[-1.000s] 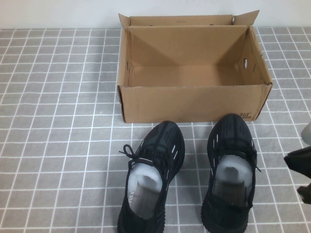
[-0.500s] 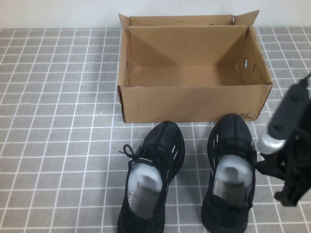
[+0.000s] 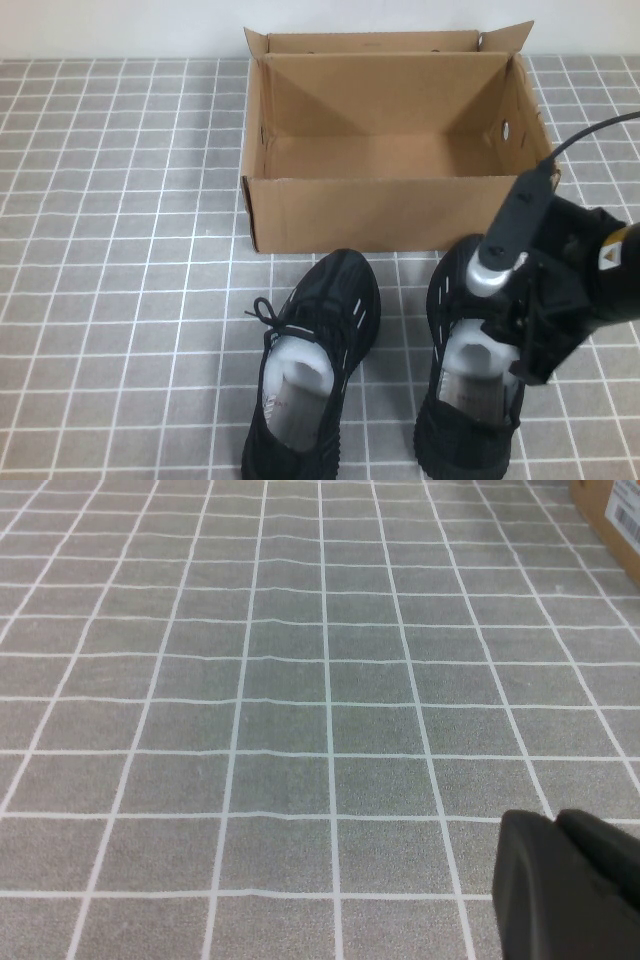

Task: Put shoes into padded shoe box
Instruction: Pick up the shoe from the table

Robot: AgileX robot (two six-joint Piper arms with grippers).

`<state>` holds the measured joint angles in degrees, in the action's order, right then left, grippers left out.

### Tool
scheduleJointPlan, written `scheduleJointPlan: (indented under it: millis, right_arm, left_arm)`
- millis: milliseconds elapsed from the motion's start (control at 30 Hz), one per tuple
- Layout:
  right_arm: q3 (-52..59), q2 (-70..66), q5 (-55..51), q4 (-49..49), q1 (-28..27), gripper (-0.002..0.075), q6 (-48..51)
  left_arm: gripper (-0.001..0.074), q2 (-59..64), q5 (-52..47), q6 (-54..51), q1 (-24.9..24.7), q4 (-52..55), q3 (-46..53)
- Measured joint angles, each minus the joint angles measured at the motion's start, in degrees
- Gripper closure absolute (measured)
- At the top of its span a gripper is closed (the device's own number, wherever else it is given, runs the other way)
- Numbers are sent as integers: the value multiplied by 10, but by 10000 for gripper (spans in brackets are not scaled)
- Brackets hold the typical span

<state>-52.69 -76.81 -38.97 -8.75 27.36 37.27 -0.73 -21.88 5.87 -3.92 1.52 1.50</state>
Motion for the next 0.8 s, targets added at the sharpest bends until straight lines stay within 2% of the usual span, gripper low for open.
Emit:
scheduleJointPlan:
  millis: [267, 333, 433, 500, 567, 800]
  right_arm:
    - [0, -64, 66, -1, 0, 388, -6]
    - [0, -73, 72, -2, 0, 434, -11]
    - [0, -76, 71, -7, 3, 598, -20]
    - [-1, -75, 69, -7, 3, 671, -30]
    - [-8, -72, 56, -4, 3, 697, -33]
    - [-84, -53, -50, -2, 3, 704, -63]
  left_arm:
    - [739, 0, 0, 0, 0, 0, 0]
    - [739, 0, 0, 0, 0, 0, 0]
    - [739, 0, 0, 0, 0, 0, 0]
    - [739, 0, 0, 0, 0, 0, 0]
    - [739, 0, 0, 0, 0, 0, 0]
    - [739, 0, 0, 0, 0, 0, 0]
